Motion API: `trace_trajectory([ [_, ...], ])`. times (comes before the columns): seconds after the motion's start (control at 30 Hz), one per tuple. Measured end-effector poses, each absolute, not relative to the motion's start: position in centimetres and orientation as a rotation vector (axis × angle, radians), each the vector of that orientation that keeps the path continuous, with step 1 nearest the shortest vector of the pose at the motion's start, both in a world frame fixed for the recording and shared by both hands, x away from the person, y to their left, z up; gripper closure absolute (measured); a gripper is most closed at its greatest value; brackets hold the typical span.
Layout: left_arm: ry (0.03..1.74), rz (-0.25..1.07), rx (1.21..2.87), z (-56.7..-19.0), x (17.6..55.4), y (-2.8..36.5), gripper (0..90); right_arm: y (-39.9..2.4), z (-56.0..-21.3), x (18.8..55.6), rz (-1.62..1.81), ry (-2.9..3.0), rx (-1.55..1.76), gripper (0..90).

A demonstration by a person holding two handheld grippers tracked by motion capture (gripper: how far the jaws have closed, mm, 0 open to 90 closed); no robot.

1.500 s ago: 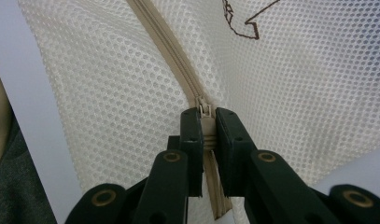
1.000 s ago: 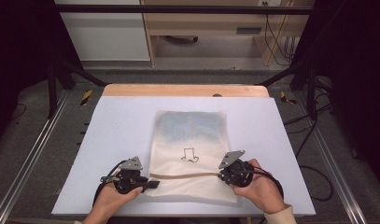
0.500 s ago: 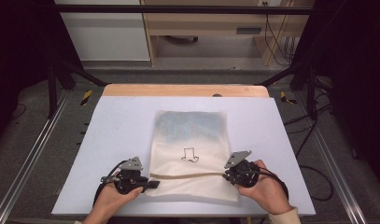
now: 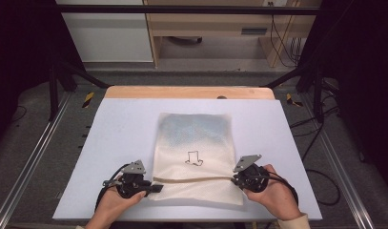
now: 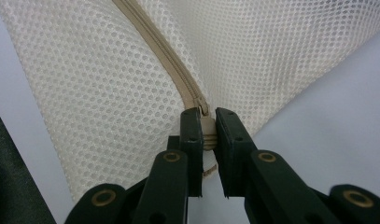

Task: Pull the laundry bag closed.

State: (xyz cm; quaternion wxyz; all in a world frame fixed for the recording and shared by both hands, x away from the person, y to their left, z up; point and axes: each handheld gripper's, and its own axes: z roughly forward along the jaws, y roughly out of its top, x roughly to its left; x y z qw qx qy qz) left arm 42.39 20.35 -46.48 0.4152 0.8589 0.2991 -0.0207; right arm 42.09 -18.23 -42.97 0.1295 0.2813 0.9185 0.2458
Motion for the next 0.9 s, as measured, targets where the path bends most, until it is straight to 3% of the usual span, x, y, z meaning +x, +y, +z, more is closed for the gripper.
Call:
trace_trajectory([
  [0.9, 0.749, -0.049, 2.155, -46.42, 42.45, 20.44, 84.4, -19.19, -43.21, 41.79, 0.723, 2.662, 0.853, 82.0],
])
